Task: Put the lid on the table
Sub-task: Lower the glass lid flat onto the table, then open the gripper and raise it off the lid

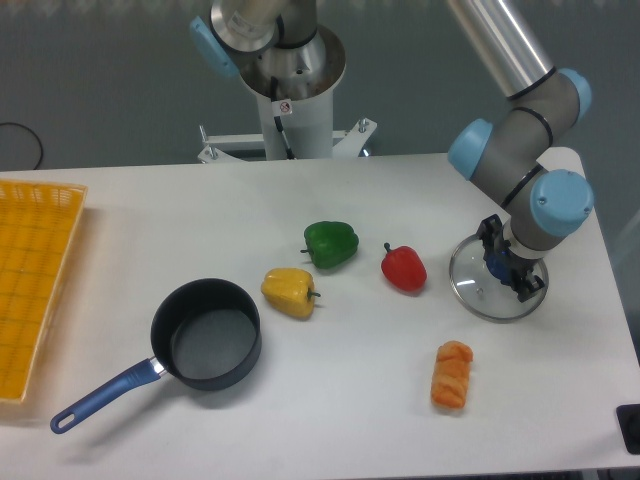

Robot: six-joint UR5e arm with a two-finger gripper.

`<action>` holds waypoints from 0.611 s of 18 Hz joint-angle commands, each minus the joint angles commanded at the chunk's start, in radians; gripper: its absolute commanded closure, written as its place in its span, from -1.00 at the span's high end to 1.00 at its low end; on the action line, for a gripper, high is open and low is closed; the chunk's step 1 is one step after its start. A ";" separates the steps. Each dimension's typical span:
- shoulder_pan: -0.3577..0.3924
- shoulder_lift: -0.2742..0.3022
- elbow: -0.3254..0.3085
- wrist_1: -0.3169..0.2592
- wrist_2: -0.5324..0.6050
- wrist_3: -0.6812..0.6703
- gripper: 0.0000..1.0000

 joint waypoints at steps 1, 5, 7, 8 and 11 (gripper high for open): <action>0.000 0.000 0.000 0.000 0.000 0.000 0.19; 0.000 0.000 0.000 0.002 0.000 0.002 0.35; 0.000 0.000 0.000 0.002 0.000 0.002 0.37; 0.000 0.000 0.000 0.002 0.000 0.002 0.37; 0.000 0.000 0.000 0.002 0.000 0.000 0.48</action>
